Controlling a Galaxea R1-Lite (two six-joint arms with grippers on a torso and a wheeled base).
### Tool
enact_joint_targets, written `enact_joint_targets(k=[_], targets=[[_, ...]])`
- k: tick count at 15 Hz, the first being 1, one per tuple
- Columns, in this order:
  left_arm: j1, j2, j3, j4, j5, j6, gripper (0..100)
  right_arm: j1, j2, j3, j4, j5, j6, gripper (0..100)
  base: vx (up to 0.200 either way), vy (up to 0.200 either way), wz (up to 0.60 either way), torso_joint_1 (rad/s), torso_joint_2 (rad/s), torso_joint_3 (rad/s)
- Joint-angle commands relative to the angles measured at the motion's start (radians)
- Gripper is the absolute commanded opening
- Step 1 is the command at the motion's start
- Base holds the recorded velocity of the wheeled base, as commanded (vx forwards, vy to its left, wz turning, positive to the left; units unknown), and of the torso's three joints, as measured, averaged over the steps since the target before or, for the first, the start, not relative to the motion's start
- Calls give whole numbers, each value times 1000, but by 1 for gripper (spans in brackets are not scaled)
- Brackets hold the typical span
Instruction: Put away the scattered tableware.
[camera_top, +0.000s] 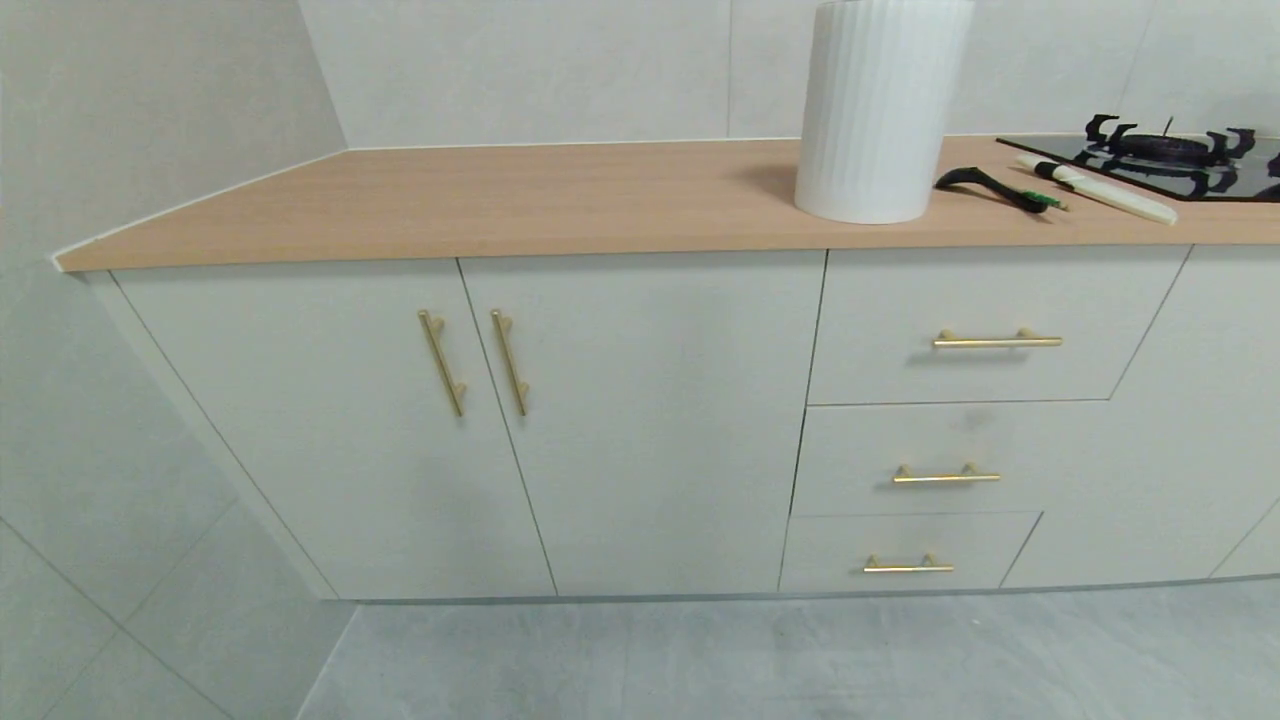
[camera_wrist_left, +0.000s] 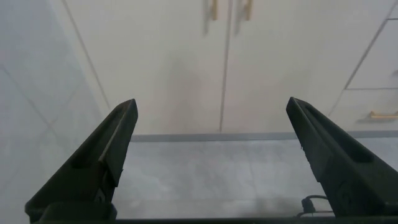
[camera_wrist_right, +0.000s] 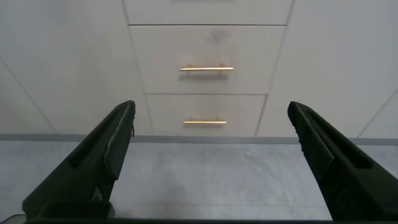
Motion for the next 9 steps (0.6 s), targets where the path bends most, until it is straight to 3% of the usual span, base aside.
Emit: enact_joint_targets(k=[1, 3, 9], targets=[[0, 1, 0, 0, 0, 0, 100, 1, 2, 0, 0, 0, -1, 100, 0, -200, 0, 2, 2, 2], [0, 1, 0, 0, 0, 0, 100, 1, 2, 0, 0, 0, -1, 100, 0, -200, 0, 5, 0, 2], [0, 1, 0, 0, 0, 0, 100, 1, 2, 0, 0, 0, -1, 100, 0, 0, 0, 0, 0, 0]])
